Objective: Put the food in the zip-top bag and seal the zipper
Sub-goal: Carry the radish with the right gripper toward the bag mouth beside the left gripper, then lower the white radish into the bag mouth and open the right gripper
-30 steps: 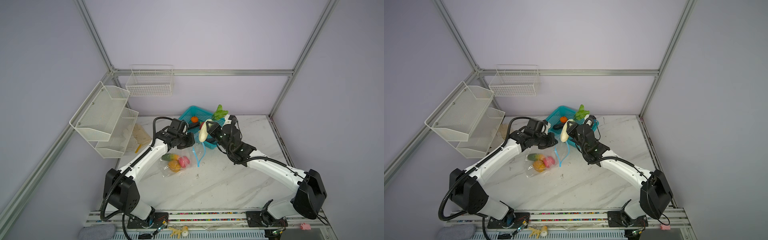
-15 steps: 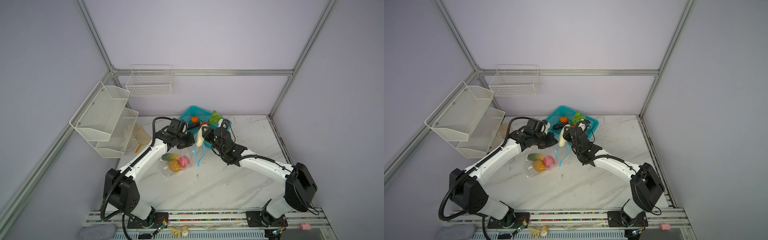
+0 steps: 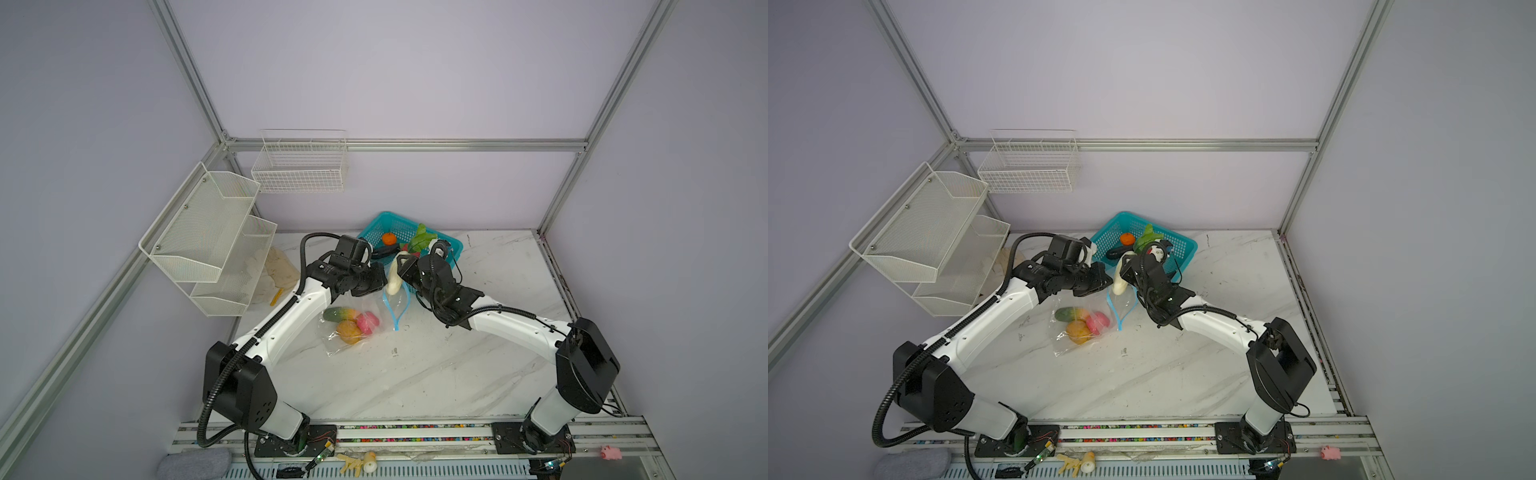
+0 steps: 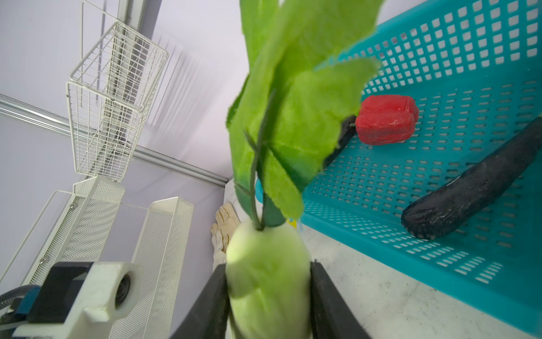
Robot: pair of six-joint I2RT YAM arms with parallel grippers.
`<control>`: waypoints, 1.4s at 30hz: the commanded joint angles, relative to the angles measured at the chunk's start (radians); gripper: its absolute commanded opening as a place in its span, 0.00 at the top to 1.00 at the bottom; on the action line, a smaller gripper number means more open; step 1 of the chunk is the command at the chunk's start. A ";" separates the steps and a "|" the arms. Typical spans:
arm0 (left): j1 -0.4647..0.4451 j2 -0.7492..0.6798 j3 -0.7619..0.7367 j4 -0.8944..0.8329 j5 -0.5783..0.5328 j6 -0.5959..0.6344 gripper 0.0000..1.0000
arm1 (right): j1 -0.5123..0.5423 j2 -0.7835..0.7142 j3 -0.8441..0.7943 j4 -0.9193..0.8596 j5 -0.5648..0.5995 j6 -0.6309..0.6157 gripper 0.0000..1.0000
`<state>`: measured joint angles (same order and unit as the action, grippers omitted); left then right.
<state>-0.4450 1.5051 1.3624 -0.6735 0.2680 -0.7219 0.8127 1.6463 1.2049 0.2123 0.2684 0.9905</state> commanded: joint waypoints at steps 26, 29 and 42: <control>0.006 -0.027 0.107 0.030 0.004 -0.017 1.00 | 0.040 -0.017 -0.019 -0.076 -0.097 0.083 0.60; 0.005 -0.029 0.104 0.031 0.002 -0.017 1.00 | 0.045 -0.025 -0.018 -0.094 -0.100 0.085 0.60; 0.007 -0.032 0.084 0.057 0.012 -0.024 1.00 | 0.050 -0.078 -0.057 -0.132 -0.087 0.088 0.57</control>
<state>-0.4442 1.5051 1.3781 -0.6601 0.2588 -0.7250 0.8536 1.5875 1.1603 0.0898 0.1799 1.0515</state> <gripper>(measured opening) 0.047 0.427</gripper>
